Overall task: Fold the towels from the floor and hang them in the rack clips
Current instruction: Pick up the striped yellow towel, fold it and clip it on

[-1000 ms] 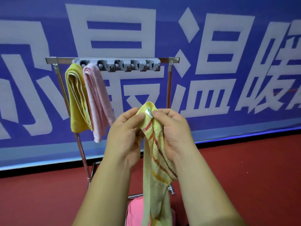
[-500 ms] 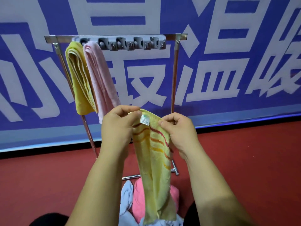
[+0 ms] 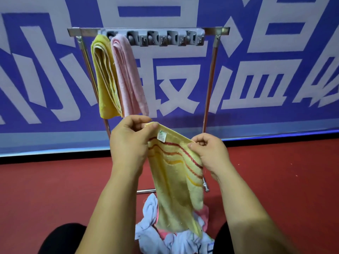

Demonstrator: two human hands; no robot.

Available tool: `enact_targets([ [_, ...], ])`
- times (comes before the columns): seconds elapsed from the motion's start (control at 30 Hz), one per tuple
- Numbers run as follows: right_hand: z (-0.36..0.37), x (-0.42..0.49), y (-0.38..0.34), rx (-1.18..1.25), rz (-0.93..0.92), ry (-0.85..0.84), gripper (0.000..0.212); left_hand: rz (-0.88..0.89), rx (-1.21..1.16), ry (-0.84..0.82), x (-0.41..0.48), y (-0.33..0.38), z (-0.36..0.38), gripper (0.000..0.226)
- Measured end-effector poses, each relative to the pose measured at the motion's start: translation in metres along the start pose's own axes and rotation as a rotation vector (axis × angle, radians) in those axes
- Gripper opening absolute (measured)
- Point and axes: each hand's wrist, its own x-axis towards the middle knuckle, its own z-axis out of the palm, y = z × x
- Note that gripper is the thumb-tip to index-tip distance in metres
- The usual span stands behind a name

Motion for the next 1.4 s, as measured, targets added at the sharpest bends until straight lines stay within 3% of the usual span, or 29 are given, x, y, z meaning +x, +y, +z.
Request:
enact_targets([
  [0.27,-0.019,0.01,0.016,-0.064,0.016,0.042,0.01,-0.041,0.036,-0.102,0.007,-0.007,-0.014,0.015],
  [0.5,-0.023,0.019,0.029,-0.105,0.088,0.057,0.011,-0.064,-0.06,0.023,0.015,-0.01,-0.022,0.011],
  [0.77,-0.032,0.017,0.049,0.089,0.218,0.123,0.017,-0.045,-0.129,0.174,0.024,-0.014,-0.036,0.012],
  [1.0,-0.036,0.01,0.039,0.317,0.134,0.207,0.035,-0.096,-0.102,0.238,0.026,-0.027,-0.037,0.011],
  [1.4,-0.036,0.005,-0.015,0.433,0.021,0.154,0.027,-0.226,-0.095,0.163,0.021,-0.052,-0.029,0.014],
])
